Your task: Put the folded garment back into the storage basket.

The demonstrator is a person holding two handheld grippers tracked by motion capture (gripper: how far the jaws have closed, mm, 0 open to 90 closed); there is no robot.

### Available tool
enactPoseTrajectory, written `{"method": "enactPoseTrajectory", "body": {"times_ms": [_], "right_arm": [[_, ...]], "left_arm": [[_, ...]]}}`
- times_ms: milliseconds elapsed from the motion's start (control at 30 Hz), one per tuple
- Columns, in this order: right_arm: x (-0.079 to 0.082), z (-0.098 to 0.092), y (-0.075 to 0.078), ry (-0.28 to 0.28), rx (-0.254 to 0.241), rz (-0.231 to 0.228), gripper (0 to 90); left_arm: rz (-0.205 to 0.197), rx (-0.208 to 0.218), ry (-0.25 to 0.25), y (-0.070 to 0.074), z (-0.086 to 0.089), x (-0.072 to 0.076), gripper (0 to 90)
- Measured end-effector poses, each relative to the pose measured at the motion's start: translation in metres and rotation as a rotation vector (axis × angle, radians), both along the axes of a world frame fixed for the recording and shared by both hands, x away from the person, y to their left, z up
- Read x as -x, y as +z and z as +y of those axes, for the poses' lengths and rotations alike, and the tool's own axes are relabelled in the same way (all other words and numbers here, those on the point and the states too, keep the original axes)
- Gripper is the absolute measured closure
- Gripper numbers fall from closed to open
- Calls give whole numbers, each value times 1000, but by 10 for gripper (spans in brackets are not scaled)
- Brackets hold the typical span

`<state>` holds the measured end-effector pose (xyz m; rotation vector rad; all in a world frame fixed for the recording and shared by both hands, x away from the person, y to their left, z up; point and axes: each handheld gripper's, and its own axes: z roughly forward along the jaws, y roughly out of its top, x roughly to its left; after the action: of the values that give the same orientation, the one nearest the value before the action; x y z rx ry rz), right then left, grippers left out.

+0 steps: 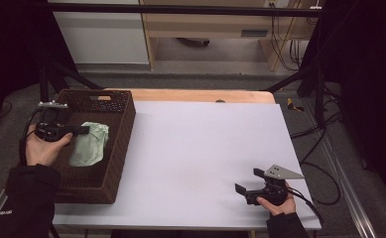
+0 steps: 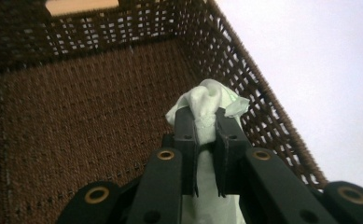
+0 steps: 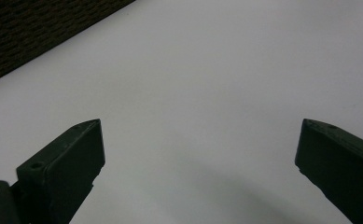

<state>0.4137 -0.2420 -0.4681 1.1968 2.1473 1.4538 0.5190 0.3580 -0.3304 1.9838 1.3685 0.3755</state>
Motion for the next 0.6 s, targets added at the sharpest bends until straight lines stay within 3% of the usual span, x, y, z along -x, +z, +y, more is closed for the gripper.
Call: {"method": "enactPoseTrajectory", "body": {"times_ms": [200,600], "right_arm": [[0,0,-1,0,3,2,23],[0,1,-1,3,7,7,23]], "left_arm": [[39,15,-8,-15,0,-6,812],[114,-11,8,-37,3,-20,811]]}}
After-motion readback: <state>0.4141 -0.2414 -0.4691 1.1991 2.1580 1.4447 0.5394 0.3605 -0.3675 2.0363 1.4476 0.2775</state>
